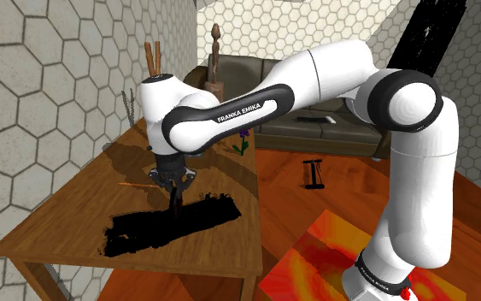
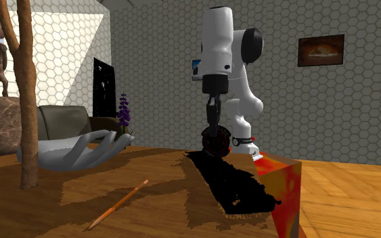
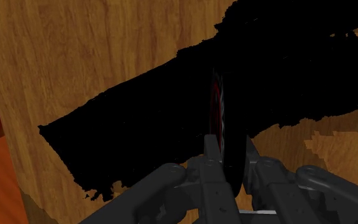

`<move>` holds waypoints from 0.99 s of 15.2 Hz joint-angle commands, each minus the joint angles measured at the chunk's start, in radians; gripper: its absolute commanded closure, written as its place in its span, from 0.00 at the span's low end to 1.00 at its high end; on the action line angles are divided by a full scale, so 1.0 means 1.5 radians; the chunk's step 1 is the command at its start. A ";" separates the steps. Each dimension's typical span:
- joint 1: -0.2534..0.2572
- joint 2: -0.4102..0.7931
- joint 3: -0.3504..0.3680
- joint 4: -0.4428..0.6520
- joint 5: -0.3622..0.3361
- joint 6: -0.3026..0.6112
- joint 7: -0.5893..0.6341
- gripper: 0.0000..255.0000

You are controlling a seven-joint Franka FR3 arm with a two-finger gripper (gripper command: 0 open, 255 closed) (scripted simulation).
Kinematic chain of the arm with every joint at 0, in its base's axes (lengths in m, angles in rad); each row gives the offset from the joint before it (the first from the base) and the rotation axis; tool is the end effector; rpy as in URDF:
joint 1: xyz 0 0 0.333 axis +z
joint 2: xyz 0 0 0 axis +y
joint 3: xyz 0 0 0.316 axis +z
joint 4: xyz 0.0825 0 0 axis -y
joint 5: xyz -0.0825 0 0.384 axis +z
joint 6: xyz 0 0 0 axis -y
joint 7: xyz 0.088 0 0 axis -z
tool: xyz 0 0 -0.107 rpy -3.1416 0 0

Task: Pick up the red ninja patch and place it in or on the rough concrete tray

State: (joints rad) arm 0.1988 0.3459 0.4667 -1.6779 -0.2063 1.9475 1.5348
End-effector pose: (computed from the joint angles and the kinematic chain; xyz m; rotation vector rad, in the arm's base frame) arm 0.5318 0.3638 0.4155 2.8423 -1.2196 0.0255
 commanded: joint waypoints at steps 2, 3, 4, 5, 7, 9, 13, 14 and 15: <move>0.000 0.000 0.000 0.000 0.000 0.000 0.000 0.00; 0.000 0.000 0.000 0.000 0.000 0.000 0.000 0.00; 0.000 0.000 0.000 0.000 0.000 0.000 0.000 0.00; 0.000 0.000 0.000 0.000 0.000 0.000 0.000 0.00; 0.000 0.000 0.000 0.000 0.000 0.000 0.000 0.00; 0.001 -0.009 0.003 0.033 0.006 -0.041 -0.005 0.00; 0.003 -0.015 0.005 0.066 0.011 -0.078 -0.008 0.00; 0.003 -0.014 0.005 0.066 0.010 -0.078 -0.008 0.00; 0.003 -0.014 0.005 0.066 0.010 -0.078 -0.008 0.00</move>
State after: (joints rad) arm 0.2039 0.3245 0.4748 -1.5800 -0.1908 1.8317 1.5234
